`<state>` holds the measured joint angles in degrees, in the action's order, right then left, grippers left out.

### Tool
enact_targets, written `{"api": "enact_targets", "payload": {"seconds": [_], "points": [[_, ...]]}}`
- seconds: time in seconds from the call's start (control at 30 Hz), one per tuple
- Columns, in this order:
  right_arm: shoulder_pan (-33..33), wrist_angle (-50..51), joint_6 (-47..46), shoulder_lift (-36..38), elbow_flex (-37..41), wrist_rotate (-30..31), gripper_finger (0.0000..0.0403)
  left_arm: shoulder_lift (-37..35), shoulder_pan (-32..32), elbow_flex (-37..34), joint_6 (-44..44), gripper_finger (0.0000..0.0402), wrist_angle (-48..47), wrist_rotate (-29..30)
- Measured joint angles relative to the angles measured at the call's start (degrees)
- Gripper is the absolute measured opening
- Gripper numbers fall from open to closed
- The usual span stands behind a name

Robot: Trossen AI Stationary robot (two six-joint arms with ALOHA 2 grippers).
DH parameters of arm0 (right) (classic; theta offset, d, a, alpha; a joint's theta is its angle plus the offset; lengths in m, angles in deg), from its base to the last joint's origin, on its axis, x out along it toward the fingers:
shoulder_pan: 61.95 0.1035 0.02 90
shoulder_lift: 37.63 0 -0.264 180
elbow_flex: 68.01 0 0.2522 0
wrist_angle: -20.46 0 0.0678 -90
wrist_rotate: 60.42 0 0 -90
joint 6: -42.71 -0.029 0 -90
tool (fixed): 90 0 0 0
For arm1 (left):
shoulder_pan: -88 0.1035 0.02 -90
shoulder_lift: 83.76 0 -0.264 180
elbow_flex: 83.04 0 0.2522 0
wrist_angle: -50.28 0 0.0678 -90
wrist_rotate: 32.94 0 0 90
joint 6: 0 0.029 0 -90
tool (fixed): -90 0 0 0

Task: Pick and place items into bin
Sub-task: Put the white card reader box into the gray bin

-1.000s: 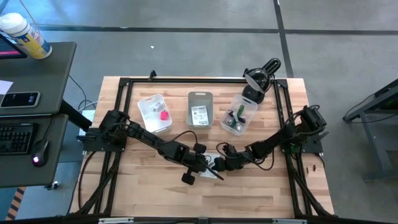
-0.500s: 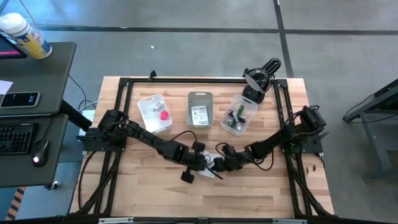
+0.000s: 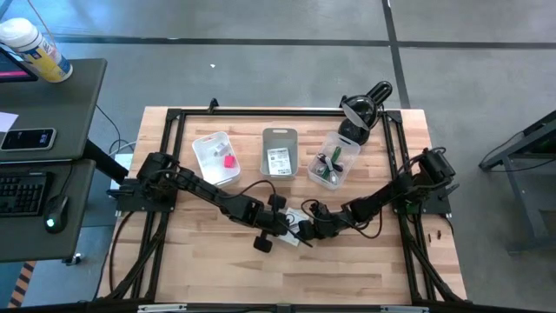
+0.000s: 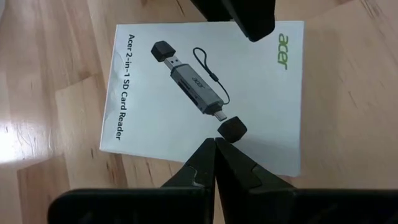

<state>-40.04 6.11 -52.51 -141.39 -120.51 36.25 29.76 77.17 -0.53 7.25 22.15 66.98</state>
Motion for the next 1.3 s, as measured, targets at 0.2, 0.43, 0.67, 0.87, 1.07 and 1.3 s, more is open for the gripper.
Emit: {"api": "enact_targets", "payload": {"seconds": [0.2, 0.43, 0.67, 0.87, 1.07, 1.3], "points": [[0.0, -0.5, 0.4, 0.0, 0.0, 0.5, 0.0222, -0.1, 0.0, -1.1, -1.3, 0.0, 1.6, 0.0], [0.0, 0.0, 0.4, 0.0, 0.0, 0.8, 0.0222, -1.1, 0.0, 0.9, 0.8, 0.0, 0.7, -0.2], [0.0, 0.4, 0.5, 0.0, 0.0, 0.6, 0.0222, -1.9, 0.0, 3.2, 3.5, 0.0, -1.1, 1.5], [0.0, 0.5, 0.7, 0.0, 0.0, 0.5, 0.0222, -0.6, 0.0, 2.8, 3.5, 0.0, -6.4, 2.9], [-0.1, 0.7, 0.8, 0.0, 0.0, 0.5, 0.0222, -0.8, 0.3, 0.8, 1.7, 0.0, -5.2, 3.1], [-0.1, 0.5, 0.7, 0.0, 0.1, 0.9, 0.0222, -0.2, 0.4, -1.2, 1.1, 0.0, -1.5, 1.3]]}}
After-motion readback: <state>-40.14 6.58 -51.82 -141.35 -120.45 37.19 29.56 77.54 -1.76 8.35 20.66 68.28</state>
